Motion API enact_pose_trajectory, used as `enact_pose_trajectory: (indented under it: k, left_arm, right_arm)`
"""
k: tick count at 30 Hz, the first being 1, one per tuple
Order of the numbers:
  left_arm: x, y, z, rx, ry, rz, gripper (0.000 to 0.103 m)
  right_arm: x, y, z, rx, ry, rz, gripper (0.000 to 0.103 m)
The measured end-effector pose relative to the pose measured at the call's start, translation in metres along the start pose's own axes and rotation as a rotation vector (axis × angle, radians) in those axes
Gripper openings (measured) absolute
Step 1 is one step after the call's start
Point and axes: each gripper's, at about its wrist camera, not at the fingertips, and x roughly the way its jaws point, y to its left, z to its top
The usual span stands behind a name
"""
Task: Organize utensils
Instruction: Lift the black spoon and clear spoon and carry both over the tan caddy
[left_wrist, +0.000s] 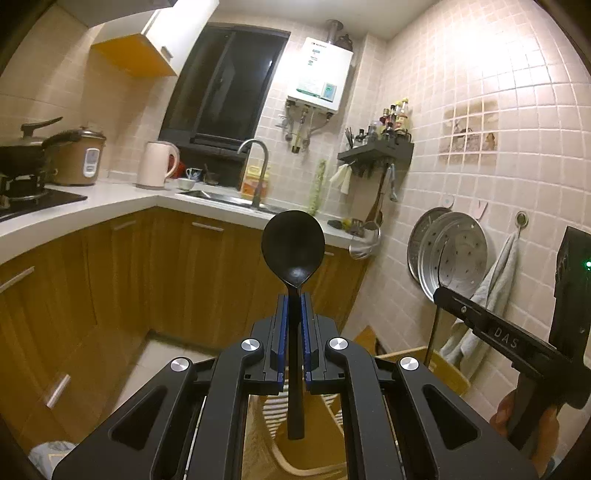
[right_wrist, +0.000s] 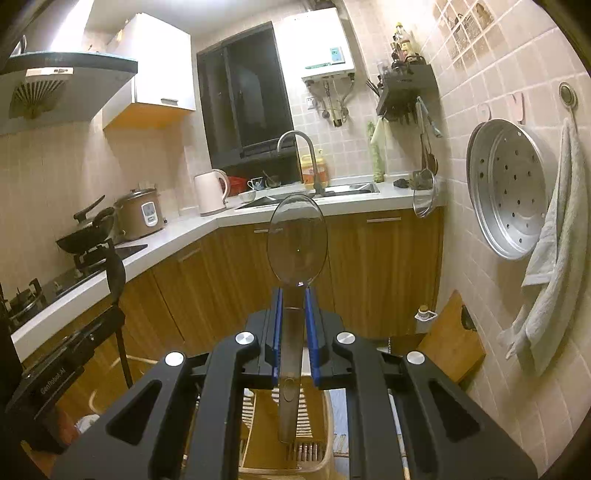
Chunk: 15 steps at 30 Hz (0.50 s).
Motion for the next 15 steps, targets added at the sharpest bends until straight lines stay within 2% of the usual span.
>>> enact_pose_trajectory:
  k: [8,10,12,15]
  left_arm:
    - [-0.003,0.006,-0.006,-0.009,0.015,0.0,0.005]
    - [-0.005,0.007,-0.007,-0.009,0.024,-0.004,0.007]
    - [-0.008,0.008,-0.008,-0.019,0.035,-0.011,0.015]
    - [-0.012,0.01,-0.009,-0.027,0.043,-0.009,0.017]
  right_arm:
    - [-0.004,0.003,-0.01,-0.01,0.023,0.014,0.01]
    - [-0.008,0.002,-0.011,-0.001,0.035,0.02,0.011]
    - [-0.01,-0.001,-0.013,0.013,0.058,0.034,0.012]
    - [-0.015,-0.005,-0.018,0.026,0.084,0.052,0.012]
